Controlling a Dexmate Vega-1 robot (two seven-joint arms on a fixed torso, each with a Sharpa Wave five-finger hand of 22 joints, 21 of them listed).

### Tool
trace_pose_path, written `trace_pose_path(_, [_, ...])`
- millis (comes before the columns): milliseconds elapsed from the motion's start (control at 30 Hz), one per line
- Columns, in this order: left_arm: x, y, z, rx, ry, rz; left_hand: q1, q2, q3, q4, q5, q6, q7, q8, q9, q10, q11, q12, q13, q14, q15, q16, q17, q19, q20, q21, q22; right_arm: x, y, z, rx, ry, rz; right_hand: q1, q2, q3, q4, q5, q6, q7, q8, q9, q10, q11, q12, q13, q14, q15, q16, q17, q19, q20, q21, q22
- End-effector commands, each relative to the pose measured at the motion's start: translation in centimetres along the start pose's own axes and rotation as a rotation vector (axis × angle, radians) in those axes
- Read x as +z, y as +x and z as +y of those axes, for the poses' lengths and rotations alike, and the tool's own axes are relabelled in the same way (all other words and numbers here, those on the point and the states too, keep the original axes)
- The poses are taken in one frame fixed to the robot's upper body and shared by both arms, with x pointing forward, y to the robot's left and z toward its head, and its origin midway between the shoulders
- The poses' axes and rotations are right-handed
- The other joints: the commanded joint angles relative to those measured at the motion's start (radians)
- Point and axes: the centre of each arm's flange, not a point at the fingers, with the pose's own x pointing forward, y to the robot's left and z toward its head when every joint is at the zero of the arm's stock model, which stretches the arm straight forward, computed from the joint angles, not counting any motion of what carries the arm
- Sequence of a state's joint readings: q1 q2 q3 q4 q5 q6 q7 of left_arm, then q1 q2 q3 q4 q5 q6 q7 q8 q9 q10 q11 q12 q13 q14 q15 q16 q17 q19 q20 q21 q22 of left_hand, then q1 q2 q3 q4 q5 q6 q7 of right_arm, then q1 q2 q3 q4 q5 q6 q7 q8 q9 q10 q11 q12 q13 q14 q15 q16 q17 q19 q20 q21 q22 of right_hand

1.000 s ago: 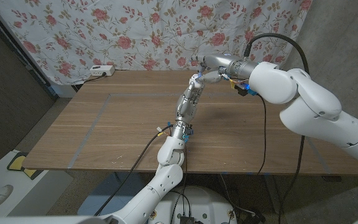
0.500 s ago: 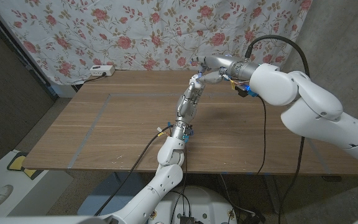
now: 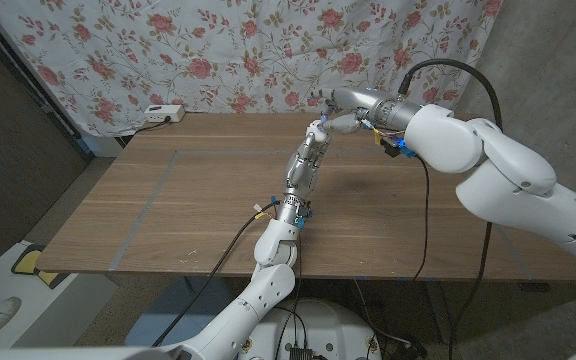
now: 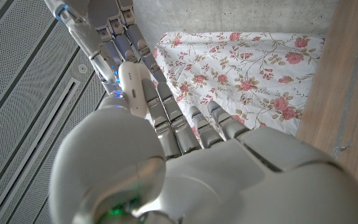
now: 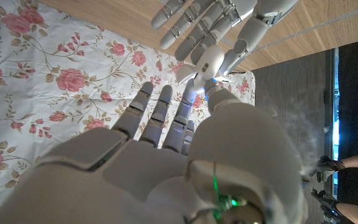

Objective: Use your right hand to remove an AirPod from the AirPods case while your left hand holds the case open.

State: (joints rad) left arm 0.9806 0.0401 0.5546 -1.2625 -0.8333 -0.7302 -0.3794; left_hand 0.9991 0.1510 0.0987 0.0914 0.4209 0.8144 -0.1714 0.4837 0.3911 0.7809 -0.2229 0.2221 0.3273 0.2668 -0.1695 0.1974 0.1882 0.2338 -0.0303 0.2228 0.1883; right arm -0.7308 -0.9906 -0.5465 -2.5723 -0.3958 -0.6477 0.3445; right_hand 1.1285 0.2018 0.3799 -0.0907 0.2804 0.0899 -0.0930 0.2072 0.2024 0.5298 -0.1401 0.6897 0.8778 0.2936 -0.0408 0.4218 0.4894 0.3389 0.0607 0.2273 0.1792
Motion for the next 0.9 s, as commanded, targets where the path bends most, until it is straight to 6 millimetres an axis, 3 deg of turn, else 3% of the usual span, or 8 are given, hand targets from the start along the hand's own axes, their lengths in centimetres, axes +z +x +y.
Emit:
trace_pose_path(33, [-0.2,0.0,-0.2,0.0,-0.001,0.005,0.011,0.0,0.003,0.006,0.006,0.041,-0.033,0.004,0.005,0.006,0.002,-0.004,0.006,0.005,-0.013,-0.002,0.004,0.0,0.0,0.001,0.004,-0.3,-0.3,0.1,-0.015,0.012,0.003,0.009,0.002,0.01,0.0,-0.008,0.008,0.0,0.004,0.004,0.024,-0.025,0.008,0.004,0.007,-0.104,0.006,0.004,0.011,-0.002,0.005,0.006])
trace_pose_path(900, [-0.1,0.0,-0.4,0.005,0.0,0.001,0.016,0.0,-0.001,0.012,0.006,0.042,-0.033,0.004,0.004,0.008,0.002,-0.004,0.008,0.004,-0.014,-0.002,0.004,-0.004,0.001,-0.001,0.003,-0.7,-1.2,-1.0,-0.111,0.045,0.001,0.011,-0.003,0.016,0.006,-0.026,0.015,-0.002,0.0,0.006,0.024,-0.033,0.019,0.002,0.011,-0.11,0.003,0.009,0.009,-0.01,0.005,0.007])
